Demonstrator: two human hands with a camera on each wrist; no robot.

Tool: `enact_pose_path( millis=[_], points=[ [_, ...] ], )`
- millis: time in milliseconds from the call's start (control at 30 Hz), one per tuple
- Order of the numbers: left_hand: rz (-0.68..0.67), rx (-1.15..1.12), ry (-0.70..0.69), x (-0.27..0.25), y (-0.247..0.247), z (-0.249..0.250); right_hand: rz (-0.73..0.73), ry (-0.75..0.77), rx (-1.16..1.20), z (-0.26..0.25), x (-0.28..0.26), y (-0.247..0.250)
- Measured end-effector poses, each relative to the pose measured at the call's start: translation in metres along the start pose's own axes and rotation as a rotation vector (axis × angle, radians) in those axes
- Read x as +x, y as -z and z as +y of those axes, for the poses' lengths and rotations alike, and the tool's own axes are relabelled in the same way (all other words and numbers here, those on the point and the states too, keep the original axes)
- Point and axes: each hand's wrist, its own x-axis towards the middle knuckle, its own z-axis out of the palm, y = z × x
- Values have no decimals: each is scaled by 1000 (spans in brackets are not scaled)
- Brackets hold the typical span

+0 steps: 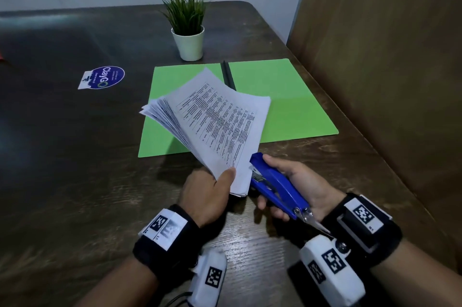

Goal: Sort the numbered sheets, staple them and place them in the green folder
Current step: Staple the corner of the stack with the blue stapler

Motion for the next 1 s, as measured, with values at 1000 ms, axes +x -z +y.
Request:
enact_pose_path(
  millis=[1000],
  points=[
    [10, -339, 171, -13, -19, 8, -27, -16, 98, 31, -5, -43]
  ],
)
